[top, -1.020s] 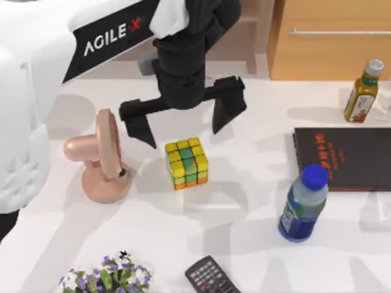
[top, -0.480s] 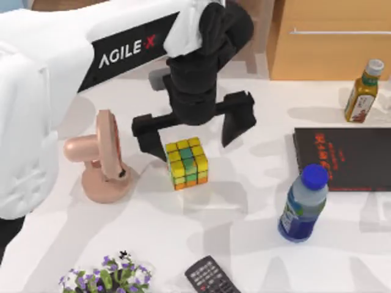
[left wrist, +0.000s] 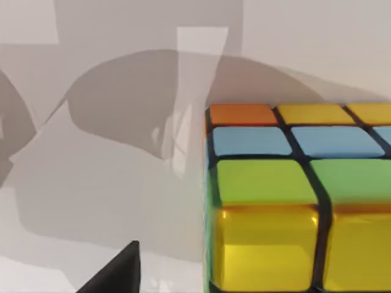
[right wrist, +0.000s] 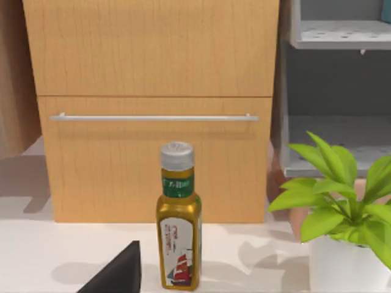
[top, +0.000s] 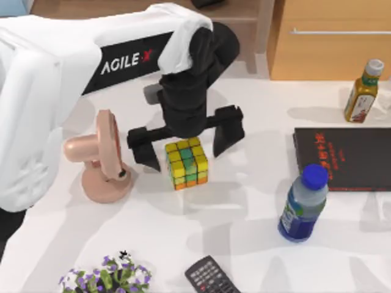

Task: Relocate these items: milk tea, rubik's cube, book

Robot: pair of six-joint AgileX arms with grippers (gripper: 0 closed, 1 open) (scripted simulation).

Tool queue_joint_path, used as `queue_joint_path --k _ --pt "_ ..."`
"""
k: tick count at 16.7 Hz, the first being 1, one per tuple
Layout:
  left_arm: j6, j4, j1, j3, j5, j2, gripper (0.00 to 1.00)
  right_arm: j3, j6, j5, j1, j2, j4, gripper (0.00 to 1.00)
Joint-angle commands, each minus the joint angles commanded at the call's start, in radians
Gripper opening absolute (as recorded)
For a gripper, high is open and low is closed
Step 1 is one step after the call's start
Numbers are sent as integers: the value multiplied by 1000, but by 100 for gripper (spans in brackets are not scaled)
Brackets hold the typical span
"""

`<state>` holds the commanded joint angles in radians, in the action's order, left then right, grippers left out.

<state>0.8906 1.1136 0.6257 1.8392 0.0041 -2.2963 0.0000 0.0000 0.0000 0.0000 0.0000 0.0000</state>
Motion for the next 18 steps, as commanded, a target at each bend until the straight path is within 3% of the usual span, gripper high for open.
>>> queue_joint_path --k 1,14,18 --pt "0 0 0 0 0 0 100 0 0 0 0 0 0 100" --pt "0 0 0 0 0 0 2 0 0 0 0 0 0 100" --pt "0 0 0 0 0 0 0 0 0 0 0 0 0 100"
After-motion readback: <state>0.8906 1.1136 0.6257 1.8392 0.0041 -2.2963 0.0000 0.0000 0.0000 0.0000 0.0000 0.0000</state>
